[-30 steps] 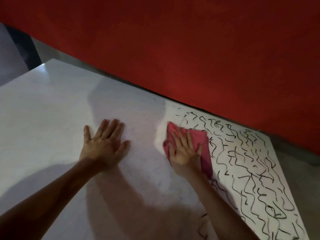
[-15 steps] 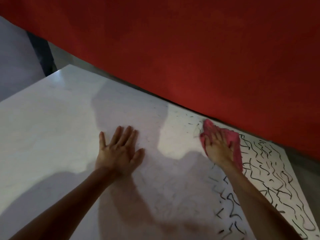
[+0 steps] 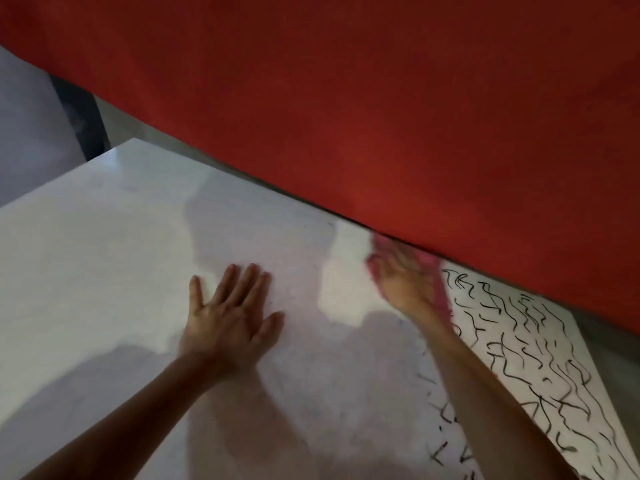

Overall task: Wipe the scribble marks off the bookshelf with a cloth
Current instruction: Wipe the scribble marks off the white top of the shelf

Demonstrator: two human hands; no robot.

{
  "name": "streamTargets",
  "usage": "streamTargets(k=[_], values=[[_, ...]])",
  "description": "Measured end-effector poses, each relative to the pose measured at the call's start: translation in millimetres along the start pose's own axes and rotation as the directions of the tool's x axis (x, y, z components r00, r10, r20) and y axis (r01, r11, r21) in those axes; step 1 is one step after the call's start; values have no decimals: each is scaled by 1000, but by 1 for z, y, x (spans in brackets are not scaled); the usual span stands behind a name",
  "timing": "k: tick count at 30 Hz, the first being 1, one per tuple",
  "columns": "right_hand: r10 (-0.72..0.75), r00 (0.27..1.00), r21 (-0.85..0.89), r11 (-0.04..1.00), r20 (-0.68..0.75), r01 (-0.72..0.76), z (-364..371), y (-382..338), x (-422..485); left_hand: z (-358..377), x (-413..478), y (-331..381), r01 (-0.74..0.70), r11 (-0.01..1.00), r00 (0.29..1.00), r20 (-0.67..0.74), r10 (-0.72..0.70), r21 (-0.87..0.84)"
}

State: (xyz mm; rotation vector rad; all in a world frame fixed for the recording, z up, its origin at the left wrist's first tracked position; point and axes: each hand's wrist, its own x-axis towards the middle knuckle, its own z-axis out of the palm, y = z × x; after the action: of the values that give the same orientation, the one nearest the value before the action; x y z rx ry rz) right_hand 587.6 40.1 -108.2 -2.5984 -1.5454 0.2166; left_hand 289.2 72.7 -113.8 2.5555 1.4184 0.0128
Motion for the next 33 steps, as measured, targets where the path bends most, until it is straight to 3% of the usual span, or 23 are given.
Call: streamTargets(k=[2, 4, 5, 6, 7, 8, 9, 10, 11, 12, 13, 15, 18, 20, 21, 22, 23, 24, 25, 27, 29, 31, 33], values=[[267, 963, 56, 963, -45, -264, -6, 64, -8, 1, 0, 1, -13, 1000, 1000, -6, 14, 13], [356, 928, 290, 904, -109, -313, -6, 64, -1, 2, 0, 0, -15, 1000, 999, -37, 15, -16], [282, 954, 365, 903, -105, -227, -11, 35, 3, 2, -1, -1, -20, 999, 999, -30, 20, -25], [285, 923, 581, 809, -258, -88, -7, 5, 13, 2, -2, -1, -34, 999, 999, -22, 34, -16], [367, 909, 832, 554, -200, -41, 8, -20, 17, 2, -2, -2, -44, 999, 999, -19, 44, 5], [289, 926, 876, 475, -244, 83, 17, -52, 18, 2, -1, -3, -46, 999, 998, -35, 47, 27], [116, 948, 645, 756, -297, 110, 21, -85, 19, 2, 0, -3, -50, 999, 998, -32, 50, 22], [-86, 978, 326, 934, -189, 145, 15, -119, 24, 0, 1, -2, -40, 999, 999, -10, 40, 0], [-88, 993, 220, 970, -81, 104, 21, -143, 26, 0, 0, -1, -31, 999, 1000, -4, 31, -9], [-74, 996, 251, 964, -44, 82, 26, -147, 30, 2, 0, -1, -23, 1000, 999, -32, 23, -10], [-162, 985, 221, 960, -55, 171, 23, -142, 32, 4, 0, -2, -2, 1000, 1000, -28, 1, -23], [-224, 975, 51, 973, -16, 224, 13, -102, 26, 1, 0, -2, 17, 1000, 1000, -14, -18, -17], [151, 982, 29, 988, -111, -149, -5, 7, 2, 0, -2, 0, 14, 1000, 1000, -11, -14, -13], [430, 888, 173, 898, -163, -404, -15, 71, -12, 2, -2, 0, -2, 999, 999, -36, 0, -36], [533, 829, 360, 816, -169, -452, -15, 82, -11, 0, -2, 0, -14, 999, 999, -30, 13, -37], [567, 809, 543, 733, -155, -410, -14, 78, -4, -2, -3, 0, -11, 999, 999, -45, 9, -43], [549, 828, 629, 686, -118, -366, -15, 59, 0, -4, -3, 0, -4, 999, 999, -43, 2, -47], [572, 803, 648, 678, -168, -347, -10, 48, 10, -3, -2, 0, -2, 999, 999, -48, 0, -42], [555, 812, 549, 741, -178, -387, -8, 26, 15, -1, -2, 1, 4, 999, 999, -42, -6, -43], [374, 924, 308, 891, -80, -334, -5, -45, 13, -5, -2, 1, 33, 998, 999, -21, -34, -46], [125, 992, 149, 982, -27, -119, 8, -98, 3, -7, -3, 3, 43, 999, 999, 1, -43, -23], [-162, 987, 46, 986, 11, 161, 13, -105, -10, -7, -4, 5, 56, 998, 998, 24, -56, -6], [-211, 977, -25, 977, 24, 212, 7, -62, -14, -5, -5, 5, 53, 999, 998, 23, -53, -8]])
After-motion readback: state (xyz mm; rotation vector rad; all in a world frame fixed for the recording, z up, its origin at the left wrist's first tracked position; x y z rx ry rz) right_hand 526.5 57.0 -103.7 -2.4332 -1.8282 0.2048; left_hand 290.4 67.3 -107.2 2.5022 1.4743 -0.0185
